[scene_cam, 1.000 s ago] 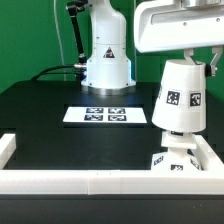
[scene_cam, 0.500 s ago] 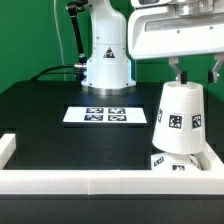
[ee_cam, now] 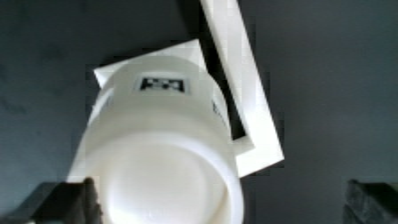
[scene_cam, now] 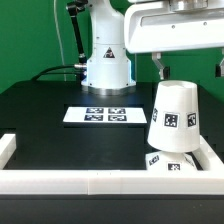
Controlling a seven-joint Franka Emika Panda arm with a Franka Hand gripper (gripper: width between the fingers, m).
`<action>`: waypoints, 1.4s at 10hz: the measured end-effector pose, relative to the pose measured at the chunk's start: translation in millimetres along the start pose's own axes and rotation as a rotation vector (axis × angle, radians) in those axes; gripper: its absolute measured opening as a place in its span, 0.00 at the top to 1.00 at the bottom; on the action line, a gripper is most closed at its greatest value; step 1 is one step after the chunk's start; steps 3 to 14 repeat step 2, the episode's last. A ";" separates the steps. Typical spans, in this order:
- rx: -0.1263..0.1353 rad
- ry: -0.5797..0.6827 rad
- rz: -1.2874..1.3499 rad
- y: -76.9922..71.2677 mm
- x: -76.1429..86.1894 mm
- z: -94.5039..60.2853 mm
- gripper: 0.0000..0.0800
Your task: Assemble lamp
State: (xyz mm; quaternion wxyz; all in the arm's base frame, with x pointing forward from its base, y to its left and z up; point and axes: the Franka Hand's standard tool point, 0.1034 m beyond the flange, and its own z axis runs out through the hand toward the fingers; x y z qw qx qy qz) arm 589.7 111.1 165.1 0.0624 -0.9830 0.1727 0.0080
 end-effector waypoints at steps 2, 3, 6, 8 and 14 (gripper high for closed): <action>0.000 -0.001 -0.004 1.4 1.1 2.1 0.13; 0.000 -0.001 -0.004 1.4 1.1 2.1 0.13; 0.000 -0.001 -0.004 1.4 1.1 2.1 0.13; 0.000 -0.001 -0.004 1.4 1.1 2.1 0.13; 0.000 -0.001 -0.004 1.4 1.1 2.1 0.13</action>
Offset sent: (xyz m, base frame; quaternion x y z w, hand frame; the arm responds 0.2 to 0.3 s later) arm 0.0000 0.0000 0.0000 0.0000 0.0000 0.0000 1.0000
